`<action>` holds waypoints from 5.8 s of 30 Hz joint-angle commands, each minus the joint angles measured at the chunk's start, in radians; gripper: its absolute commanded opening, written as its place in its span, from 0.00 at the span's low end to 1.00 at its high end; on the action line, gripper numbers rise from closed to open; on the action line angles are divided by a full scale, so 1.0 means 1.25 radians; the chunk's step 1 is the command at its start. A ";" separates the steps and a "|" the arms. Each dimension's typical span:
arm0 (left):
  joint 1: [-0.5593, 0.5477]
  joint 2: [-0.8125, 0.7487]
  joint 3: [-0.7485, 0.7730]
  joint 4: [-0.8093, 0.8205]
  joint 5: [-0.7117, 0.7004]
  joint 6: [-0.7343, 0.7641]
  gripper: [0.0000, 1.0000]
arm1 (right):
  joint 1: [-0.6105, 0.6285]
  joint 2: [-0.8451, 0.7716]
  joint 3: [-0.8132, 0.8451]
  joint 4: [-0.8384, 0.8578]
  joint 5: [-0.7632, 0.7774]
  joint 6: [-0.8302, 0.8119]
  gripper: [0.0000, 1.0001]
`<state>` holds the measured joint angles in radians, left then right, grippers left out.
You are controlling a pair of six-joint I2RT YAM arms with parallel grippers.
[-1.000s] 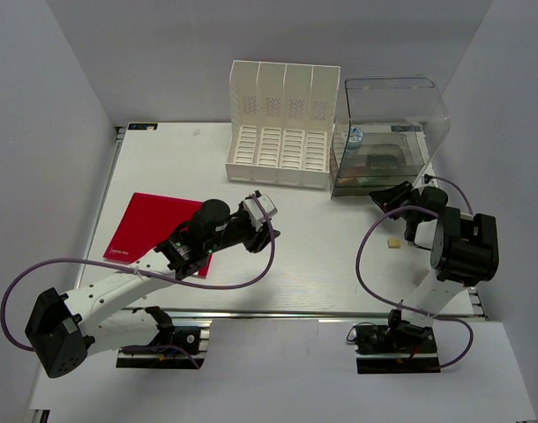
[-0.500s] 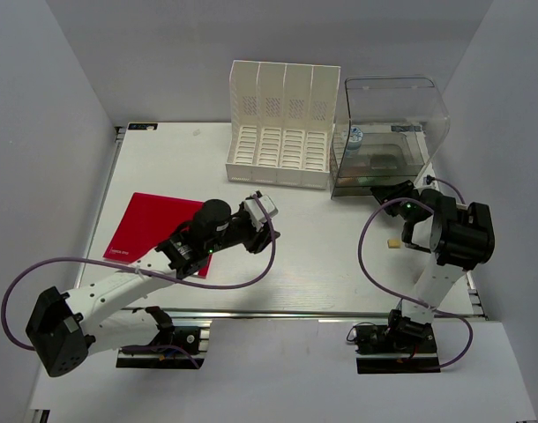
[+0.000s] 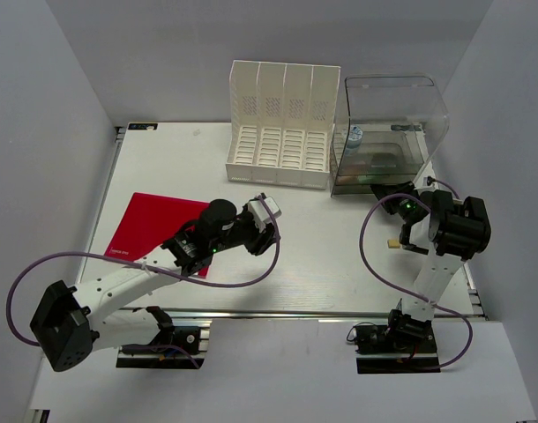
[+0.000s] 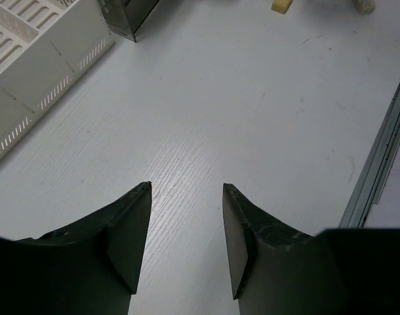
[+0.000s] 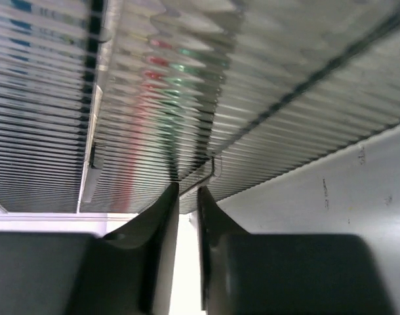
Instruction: Organize the desk
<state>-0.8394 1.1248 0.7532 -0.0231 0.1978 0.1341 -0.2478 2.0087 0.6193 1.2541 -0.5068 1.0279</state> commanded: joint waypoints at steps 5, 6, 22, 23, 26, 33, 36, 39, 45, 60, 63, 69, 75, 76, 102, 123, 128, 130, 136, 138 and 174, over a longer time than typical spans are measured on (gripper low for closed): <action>0.002 -0.002 0.033 -0.001 0.015 0.002 0.58 | -0.005 0.020 -0.005 0.117 0.024 0.007 0.04; 0.002 -0.003 0.034 -0.001 0.015 0.002 0.58 | -0.007 0.019 -0.009 0.121 0.023 0.007 0.02; 0.002 -0.033 0.032 -0.001 0.007 0.006 0.58 | -0.044 -0.175 -0.181 0.042 -0.046 -0.080 0.00; 0.002 -0.036 0.031 -0.001 0.007 0.006 0.58 | -0.044 -0.203 -0.198 0.020 -0.049 -0.097 0.00; 0.002 -0.046 0.031 0.000 0.006 0.004 0.58 | -0.048 -0.243 -0.219 -0.015 -0.067 -0.128 0.00; 0.002 -0.056 0.028 0.000 0.006 0.006 0.58 | -0.052 -0.284 -0.159 -0.184 -0.156 -0.200 0.51; 0.002 -0.058 0.031 -0.001 0.007 0.006 0.58 | -0.059 -0.307 -0.108 -0.325 -0.268 -0.266 0.51; 0.002 -0.065 0.031 -0.001 0.012 0.006 0.58 | -0.057 -0.361 -0.048 -0.524 -0.387 -0.490 0.48; 0.002 -0.085 0.031 0.000 0.047 0.006 0.16 | -0.052 -0.488 0.220 -1.311 -0.293 -1.240 0.05; -0.006 -0.096 0.032 0.000 0.048 -0.003 0.65 | -0.039 -0.502 0.239 -1.541 0.058 -1.895 0.81; -0.006 -0.101 0.031 0.001 0.047 -0.003 0.65 | -0.035 -0.489 0.224 -1.564 0.066 -1.989 0.68; -0.006 -0.095 0.032 0.001 0.047 -0.003 0.66 | -0.028 -0.391 0.282 -1.619 0.094 -2.026 0.55; -0.006 -0.092 0.033 -0.001 0.048 -0.003 0.66 | -0.003 -0.377 0.238 -1.558 0.132 -2.032 0.68; -0.006 -0.094 0.034 -0.001 0.047 -0.002 0.66 | -0.002 -0.376 0.227 -1.540 0.149 -2.031 0.71; -0.006 -0.092 0.032 -0.001 0.032 -0.001 0.67 | 0.064 -0.324 0.306 -1.658 0.044 -1.959 0.04; -0.006 -0.089 0.032 -0.004 0.032 0.003 0.67 | 0.255 -0.420 0.272 -1.012 0.200 -1.483 0.11; -0.006 -0.087 0.032 -0.001 0.037 0.003 0.67 | 0.263 -0.392 0.253 -0.971 0.245 -1.454 0.45; -0.006 -0.086 0.032 -0.001 0.037 0.003 0.67 | 0.261 -0.392 0.249 -0.965 0.250 -1.448 0.54; -0.006 -0.087 0.033 -0.005 0.038 0.003 0.67 | 0.261 -0.402 0.257 -0.971 0.245 -1.414 0.56; -0.006 -0.091 0.031 -0.001 0.036 0.003 0.65 | 0.256 -0.420 0.268 -0.996 0.204 -1.388 0.43; -0.180 0.592 0.448 0.043 0.209 -0.192 0.52 | 0.158 -0.995 -0.005 -1.181 0.475 -0.920 0.56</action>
<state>-1.0691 1.8847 1.2549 0.0254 0.4816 -0.0624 -0.0410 0.7574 0.5877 -0.2371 0.0460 -0.1303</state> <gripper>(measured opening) 0.517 0.551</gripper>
